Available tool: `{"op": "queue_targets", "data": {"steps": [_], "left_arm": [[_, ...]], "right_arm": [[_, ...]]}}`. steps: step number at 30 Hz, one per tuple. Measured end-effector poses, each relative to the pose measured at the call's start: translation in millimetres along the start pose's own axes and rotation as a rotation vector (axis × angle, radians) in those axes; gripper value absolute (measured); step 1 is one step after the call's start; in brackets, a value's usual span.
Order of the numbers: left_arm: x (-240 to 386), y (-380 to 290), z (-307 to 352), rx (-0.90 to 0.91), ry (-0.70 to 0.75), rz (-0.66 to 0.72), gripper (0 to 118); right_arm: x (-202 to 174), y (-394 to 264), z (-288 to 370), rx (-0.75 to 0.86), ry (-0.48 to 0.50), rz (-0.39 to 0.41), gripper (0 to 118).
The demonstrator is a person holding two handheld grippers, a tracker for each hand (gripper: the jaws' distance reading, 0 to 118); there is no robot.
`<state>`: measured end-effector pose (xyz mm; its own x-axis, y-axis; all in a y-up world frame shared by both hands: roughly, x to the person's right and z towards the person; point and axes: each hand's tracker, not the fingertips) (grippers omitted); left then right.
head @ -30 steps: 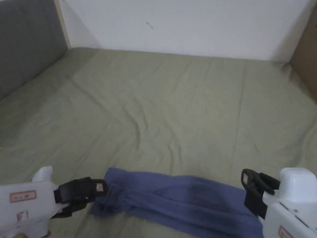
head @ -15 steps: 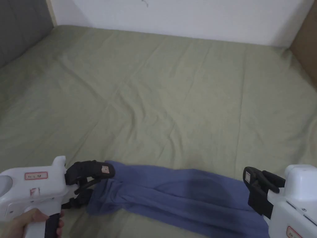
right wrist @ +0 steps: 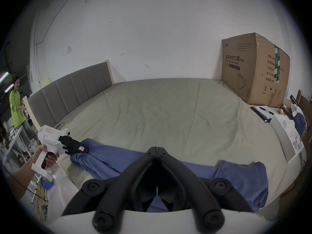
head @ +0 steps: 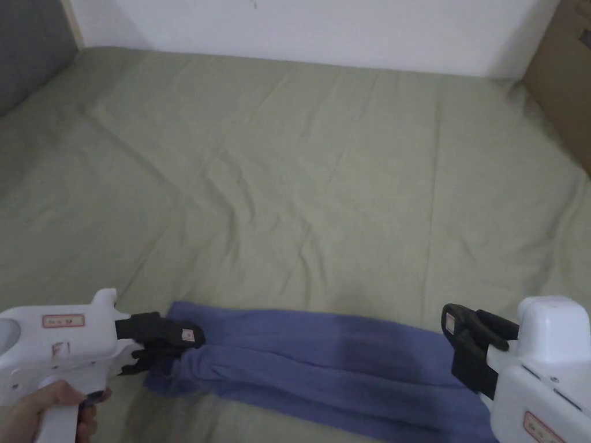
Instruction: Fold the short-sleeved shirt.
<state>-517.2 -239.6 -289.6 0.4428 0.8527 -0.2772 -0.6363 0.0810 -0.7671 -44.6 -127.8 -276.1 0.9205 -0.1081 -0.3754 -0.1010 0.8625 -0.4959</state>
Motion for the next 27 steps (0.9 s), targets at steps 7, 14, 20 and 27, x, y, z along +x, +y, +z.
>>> {"op": "queue_targets", "data": {"steps": [7,14,20,27], "left_arm": [[111.1,-22.6,16.3,0.067,0.123,-0.251,6],[243.2,-87.0,-46.2,0.006,0.219,-0.555,6],[277.8,-141.2,-186.3,-0.210,0.307,-0.633,6],[257.0,-166.3,-285.9,-0.356,0.418,-0.696,11]], "right_arm": [[39.1,-2.2,28.8,0.029,-0.045,-0.045,0],[91.0,-8.9,57.2,0.089,-0.101,-0.166,0],[132.0,-18.9,76.6,0.103,-0.157,-0.261,0],[161.2,-36.0,91.0,0.107,-0.209,-0.349,0]]}}
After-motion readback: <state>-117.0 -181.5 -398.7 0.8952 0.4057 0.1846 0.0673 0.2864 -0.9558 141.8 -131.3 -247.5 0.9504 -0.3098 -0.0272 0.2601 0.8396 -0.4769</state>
